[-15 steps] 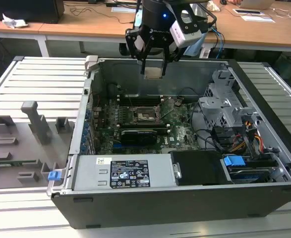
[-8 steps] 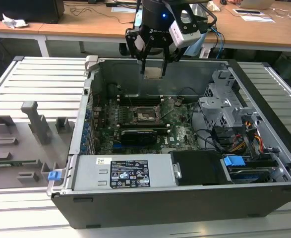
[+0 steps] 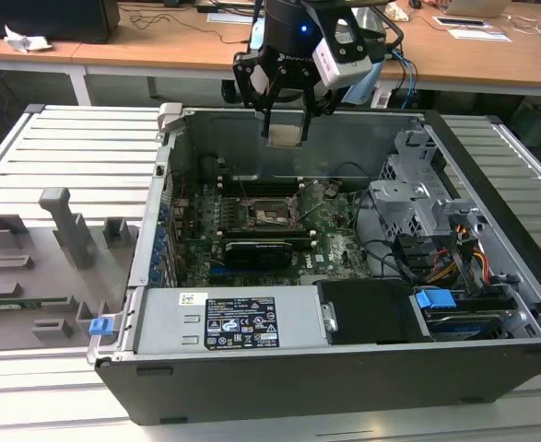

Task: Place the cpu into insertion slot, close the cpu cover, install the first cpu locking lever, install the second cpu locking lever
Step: 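Place the cpu into insertion slot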

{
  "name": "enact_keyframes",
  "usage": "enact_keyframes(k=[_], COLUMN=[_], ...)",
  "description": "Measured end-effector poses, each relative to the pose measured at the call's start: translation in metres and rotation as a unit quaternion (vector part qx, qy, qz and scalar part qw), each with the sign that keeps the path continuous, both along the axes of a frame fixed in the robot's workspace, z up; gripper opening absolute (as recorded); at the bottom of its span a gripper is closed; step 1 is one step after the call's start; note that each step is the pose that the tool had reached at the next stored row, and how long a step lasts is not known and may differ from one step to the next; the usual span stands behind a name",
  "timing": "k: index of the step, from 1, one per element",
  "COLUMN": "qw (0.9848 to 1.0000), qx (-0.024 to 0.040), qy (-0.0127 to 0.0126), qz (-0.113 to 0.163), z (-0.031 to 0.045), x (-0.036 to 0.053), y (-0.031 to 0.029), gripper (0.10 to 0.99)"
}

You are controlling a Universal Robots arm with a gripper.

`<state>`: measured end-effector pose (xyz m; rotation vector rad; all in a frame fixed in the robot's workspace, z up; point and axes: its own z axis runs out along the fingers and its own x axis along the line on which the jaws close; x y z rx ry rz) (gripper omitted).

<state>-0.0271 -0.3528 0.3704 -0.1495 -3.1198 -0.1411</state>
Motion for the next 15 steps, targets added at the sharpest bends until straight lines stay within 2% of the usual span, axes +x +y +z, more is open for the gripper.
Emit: enact_keyframes(k=[15], qw=[0.9998], qx=[0.0], qy=[0.0], qz=[-0.018], z=[0.0], x=[-0.0008], y=[0.0], gripper=[0.525])
